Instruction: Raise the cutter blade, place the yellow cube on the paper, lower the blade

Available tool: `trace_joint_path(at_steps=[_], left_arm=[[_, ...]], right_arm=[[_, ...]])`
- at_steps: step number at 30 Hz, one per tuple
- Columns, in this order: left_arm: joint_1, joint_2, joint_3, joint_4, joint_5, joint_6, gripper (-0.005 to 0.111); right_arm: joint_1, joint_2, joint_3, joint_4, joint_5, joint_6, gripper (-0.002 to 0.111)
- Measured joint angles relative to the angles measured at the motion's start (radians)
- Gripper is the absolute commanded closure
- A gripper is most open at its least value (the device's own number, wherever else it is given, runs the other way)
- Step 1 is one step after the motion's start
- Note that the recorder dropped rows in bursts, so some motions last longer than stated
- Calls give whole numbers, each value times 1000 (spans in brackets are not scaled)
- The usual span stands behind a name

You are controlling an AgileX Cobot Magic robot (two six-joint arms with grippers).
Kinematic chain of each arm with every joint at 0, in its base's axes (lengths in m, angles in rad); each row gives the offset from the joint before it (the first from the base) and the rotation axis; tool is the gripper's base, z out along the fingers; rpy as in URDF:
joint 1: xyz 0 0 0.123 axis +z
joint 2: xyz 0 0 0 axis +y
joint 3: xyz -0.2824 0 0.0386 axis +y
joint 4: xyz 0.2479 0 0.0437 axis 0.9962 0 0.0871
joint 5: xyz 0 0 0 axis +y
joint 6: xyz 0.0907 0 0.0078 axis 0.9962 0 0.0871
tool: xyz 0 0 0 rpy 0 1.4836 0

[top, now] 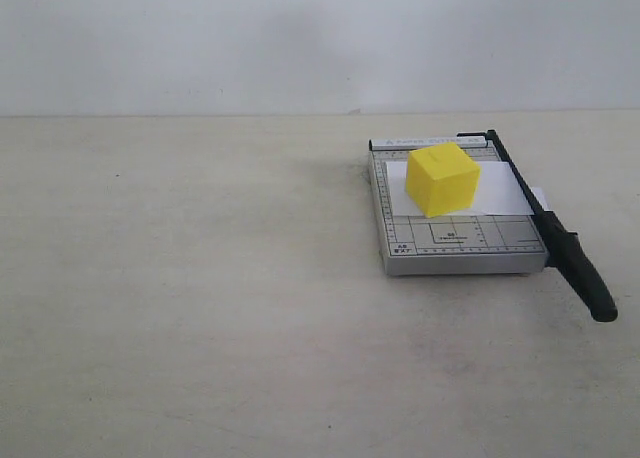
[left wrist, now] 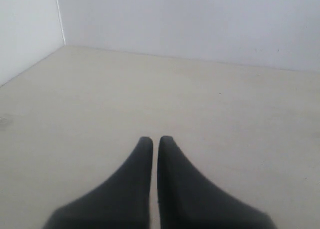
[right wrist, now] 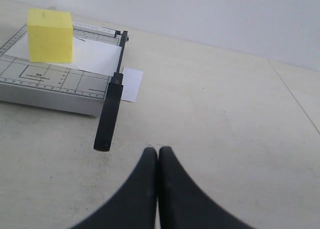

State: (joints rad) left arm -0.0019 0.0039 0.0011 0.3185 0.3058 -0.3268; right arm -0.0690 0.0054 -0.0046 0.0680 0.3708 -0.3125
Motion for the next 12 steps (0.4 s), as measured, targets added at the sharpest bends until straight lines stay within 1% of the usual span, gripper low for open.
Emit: trace_joint_path(at_steps=[12], left_arm=[[0,0,0,-138,0,9,102]], right_arm=[[0,0,0,0,0,0,108]])
